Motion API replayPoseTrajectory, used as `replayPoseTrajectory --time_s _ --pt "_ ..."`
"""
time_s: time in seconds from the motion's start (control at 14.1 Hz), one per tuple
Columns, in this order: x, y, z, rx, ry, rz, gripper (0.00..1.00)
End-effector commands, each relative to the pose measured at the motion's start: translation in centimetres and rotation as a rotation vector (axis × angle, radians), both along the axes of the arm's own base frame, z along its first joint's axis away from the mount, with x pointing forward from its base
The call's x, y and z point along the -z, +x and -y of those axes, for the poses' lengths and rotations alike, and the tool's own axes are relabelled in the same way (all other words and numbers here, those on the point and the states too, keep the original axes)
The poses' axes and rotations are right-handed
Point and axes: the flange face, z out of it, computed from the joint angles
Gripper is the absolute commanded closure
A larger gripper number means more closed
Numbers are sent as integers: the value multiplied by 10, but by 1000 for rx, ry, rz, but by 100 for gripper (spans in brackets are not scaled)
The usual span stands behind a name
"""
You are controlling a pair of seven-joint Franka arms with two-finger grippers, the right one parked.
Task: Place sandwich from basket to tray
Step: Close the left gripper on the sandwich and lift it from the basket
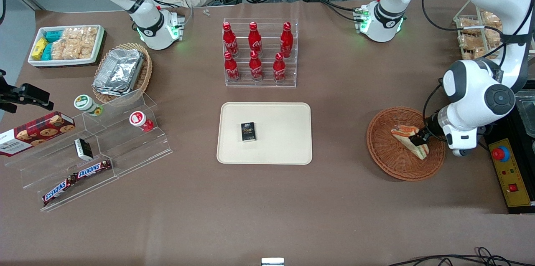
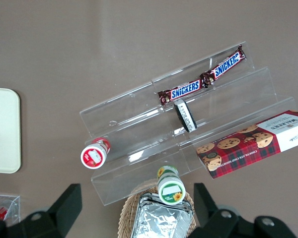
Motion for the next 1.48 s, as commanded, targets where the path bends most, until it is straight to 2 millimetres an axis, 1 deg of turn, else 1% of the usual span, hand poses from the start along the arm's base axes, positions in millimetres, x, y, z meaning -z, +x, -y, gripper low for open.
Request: replayPoseTrajectory --time_s 0.0,0.28,0.49,0.57,0.64,0.71,0.78,0.85,0.92,1.13,1.2,1.27,1.41 --pt "4 7 4 -27 -5 1 0" --pt "28 2 0 -34 -11 -21 0" --pt "41 4 1 -33 -16 -18 0" --pt "48 6 5 -22 -16 -11 3" --pt "53 7 7 -22 -18 -4 36" --pt "50 8 6 -24 -17 0 84" --pt "47 8 6 -19 -16 -2 98" --pt "46 6 6 -4 -14 -8 100" --pt "44 5 5 18 -10 -20 100" --pt "17 10 3 97 -10 -48 100" --pt "2 15 4 100 -8 -53 100" --pt "-18 25 10 106 -9 -59 100" --pt "-71 46 40 147 -23 -93 100"
